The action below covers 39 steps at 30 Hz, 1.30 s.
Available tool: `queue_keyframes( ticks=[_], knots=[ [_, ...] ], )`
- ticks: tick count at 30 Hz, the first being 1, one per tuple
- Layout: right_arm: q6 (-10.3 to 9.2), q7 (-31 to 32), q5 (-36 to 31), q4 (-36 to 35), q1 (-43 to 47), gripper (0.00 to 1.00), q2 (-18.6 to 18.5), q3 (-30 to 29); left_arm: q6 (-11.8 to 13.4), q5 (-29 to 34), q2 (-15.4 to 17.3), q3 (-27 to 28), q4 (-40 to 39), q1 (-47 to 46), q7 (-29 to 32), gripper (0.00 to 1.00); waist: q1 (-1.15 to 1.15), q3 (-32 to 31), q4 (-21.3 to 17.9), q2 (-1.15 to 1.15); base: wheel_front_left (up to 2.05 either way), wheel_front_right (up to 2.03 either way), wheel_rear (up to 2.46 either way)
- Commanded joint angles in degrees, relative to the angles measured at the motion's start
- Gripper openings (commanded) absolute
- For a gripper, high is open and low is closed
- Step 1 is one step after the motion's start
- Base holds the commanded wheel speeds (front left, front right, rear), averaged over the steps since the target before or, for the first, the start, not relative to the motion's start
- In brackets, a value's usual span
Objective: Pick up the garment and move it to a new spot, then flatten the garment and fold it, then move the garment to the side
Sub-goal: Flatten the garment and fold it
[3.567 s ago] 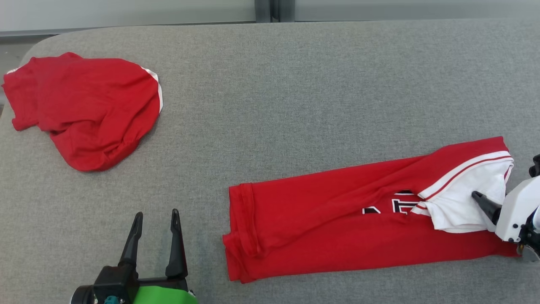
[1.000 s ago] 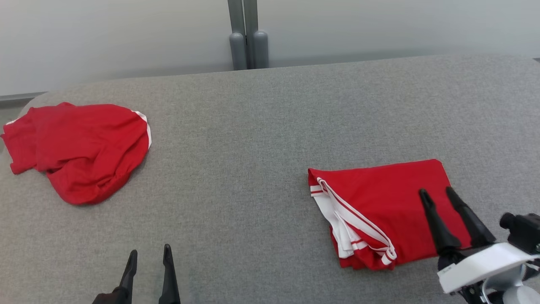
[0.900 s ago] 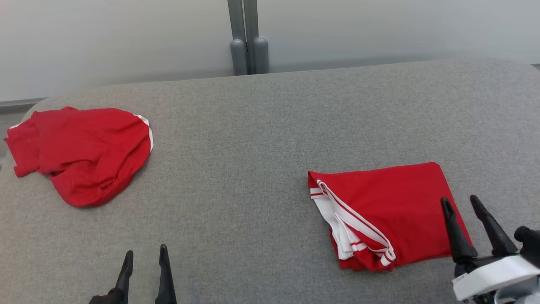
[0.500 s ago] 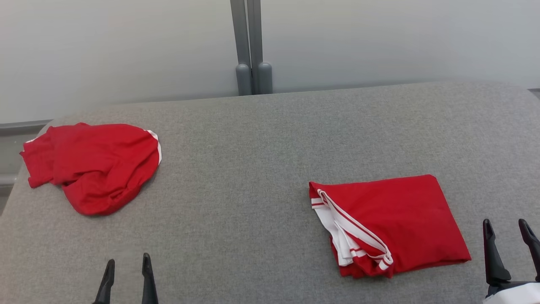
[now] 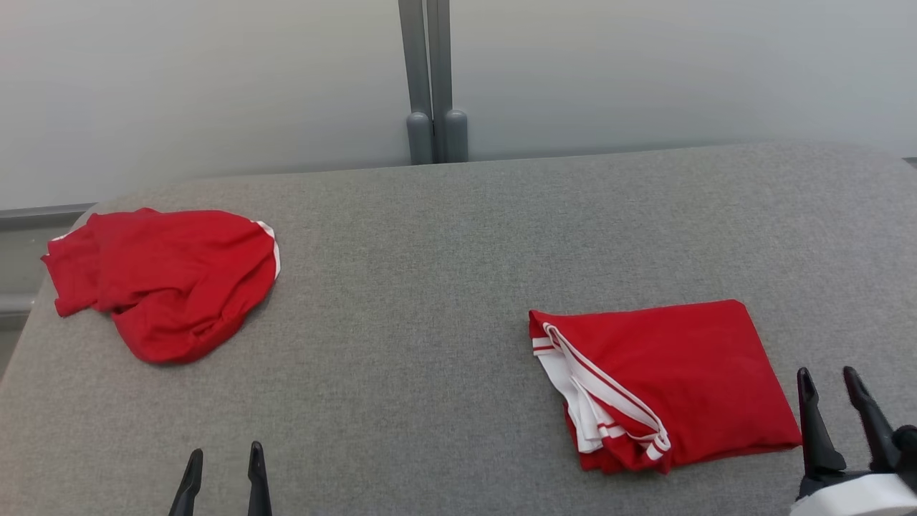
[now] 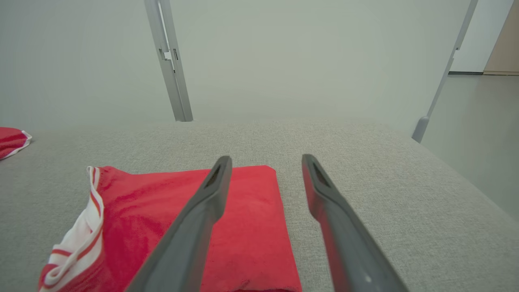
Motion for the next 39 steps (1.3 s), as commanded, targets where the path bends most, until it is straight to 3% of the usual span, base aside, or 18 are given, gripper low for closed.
queue_keyframes(
  ticks=[1, 5, 11, 25, 32, 35, 39],
  knots=[
    [-0.03, -0.14, 0.46, 0.98, -1.62, 0.00, -0.10, 1.53, 0.06, -0.38, 0.15, -0.18, -0.46, -0.72, -0.17, 1.00, 0.00, 0.44, 0.07, 0.00, 0.00, 0.00, 0.00],
    [-0.03, -0.14, -0.64, 7.17, -5.68, 0.00, -0.92, 8.33, 0.01, -0.32, 0.15, -1.01, -0.78, -1.86, -0.16, 1.00, 0.00, 1.82, 0.47, 0.00, 0.00, 0.00, 0.00],
    [-0.04, -0.14, -1.36, 16.19, -12.04, 0.00, 0.68, 16.80, -0.31, 0.26, 0.15, -1.46, -0.68, -3.30, -0.16, 1.00, 0.00, 4.04, 1.83, 0.00, 0.00, 0.00, 0.00],
    [-0.03, -0.15, -0.41, 24.23, -15.21, 0.00, 3.38, 29.15, 0.52, -0.45, 0.15, -2.01, -0.21, -4.11, -0.17, 1.00, 0.00, 5.38, 2.77, 0.00, 0.00, 0.00, 0.00],
    [-0.03, -0.15, 1.51, 25.21, -17.05, 0.00, 2.72, 35.61, 0.73, -0.81, 0.15, -1.90, 0.15, -4.36, -0.17, 1.00, 0.00, 4.55, 0.79, 0.00, 0.00, 0.00, 0.00],
    [-0.03, -0.15, 3.00, 22.40, -17.01, 0.00, 2.13, 36.35, 0.91, -0.87, 0.15, -1.55, -0.20, -3.84, -0.17, 1.00, 0.00, 3.79, -0.61, 0.00, 0.00, 0.00, 0.00],
    [-0.03, -0.15, 4.51, 14.04, -14.18, 0.00, 0.71, 32.76, 0.75, -0.73, 0.15, -0.78, -1.04, -3.22, -0.17, 1.00, 0.00, 2.72, -1.90, 0.00, 0.00, 0.00, 0.00]
  ],
)
